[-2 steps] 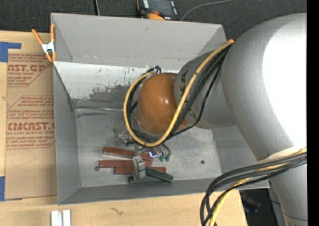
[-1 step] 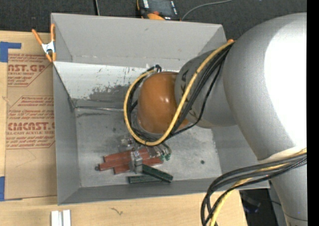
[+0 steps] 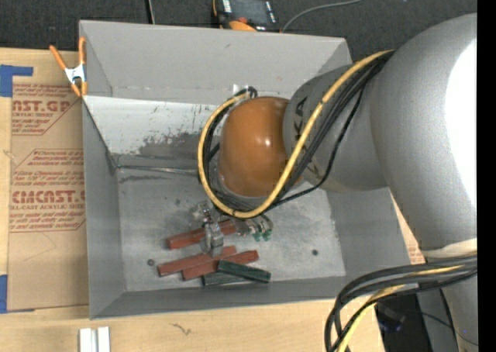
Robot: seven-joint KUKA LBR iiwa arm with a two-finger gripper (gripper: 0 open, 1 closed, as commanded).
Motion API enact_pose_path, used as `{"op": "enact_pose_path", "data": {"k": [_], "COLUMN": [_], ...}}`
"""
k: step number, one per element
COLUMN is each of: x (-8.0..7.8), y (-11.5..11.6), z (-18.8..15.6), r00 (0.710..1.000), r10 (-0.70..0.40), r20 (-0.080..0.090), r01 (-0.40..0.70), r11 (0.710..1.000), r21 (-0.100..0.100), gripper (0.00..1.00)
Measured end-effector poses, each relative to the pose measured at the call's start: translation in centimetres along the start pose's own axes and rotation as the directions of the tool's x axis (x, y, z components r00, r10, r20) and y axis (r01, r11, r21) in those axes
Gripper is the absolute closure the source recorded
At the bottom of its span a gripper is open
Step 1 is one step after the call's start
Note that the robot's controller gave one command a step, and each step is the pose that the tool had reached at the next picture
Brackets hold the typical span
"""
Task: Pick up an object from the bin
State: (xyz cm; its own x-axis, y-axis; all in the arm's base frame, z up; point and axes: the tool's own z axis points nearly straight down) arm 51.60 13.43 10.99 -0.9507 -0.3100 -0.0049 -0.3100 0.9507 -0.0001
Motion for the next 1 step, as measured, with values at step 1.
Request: {"op": "enact_pose_path", "data": {"k": [1], "x": [-0.08], "y": [0.05], "z": [-3.01], "r00": [1.000], "r10": [-0.001], "r20": [-0.001], "r01": [0.001], "r11": [1.000], "r21": [0.000], "gripper": [1.00]}}
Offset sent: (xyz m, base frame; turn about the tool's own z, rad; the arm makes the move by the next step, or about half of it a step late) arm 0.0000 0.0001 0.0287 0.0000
